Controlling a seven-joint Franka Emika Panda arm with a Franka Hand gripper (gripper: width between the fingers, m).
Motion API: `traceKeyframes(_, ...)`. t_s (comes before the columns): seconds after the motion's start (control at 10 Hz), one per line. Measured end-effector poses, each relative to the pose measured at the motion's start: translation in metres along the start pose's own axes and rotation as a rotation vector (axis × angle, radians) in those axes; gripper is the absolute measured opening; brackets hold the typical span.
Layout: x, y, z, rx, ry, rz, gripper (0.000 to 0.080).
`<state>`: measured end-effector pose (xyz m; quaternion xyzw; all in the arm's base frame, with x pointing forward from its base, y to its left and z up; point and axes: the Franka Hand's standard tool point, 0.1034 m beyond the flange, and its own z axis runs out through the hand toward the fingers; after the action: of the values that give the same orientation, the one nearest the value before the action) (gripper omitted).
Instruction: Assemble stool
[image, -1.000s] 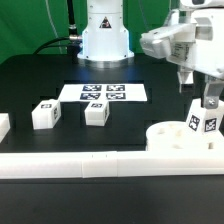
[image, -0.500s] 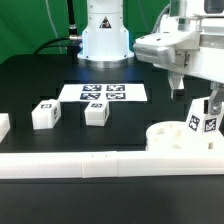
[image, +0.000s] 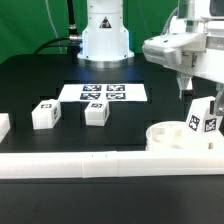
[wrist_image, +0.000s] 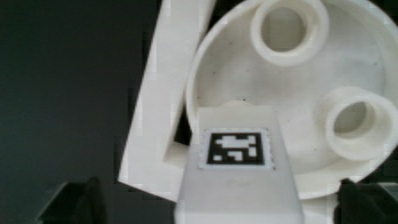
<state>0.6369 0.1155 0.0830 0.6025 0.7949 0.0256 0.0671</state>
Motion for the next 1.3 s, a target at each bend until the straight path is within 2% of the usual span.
traceKeyframes(0.1, -0.001, -0.0002, 0.0003, 0.001, 0.0, 0.004, 0.0648)
traceKeyframes(0.2, -0.0013, -0.0003, 0.0003, 0.001, 0.0, 0.01, 0.0606)
traceKeyframes(0.4, -0.0021, -0.0004, 0.0004, 0.001, 0.0, 0.012, 0.0334)
traceKeyframes(0.8, -0.0039, -0.0006, 0.0004, 0.002, -0.001, 0.038, 0.0335)
traceKeyframes(1.3, -0.004, -0.0015, 0.0003, 0.001, 0.003, 0.458, 0.0335)
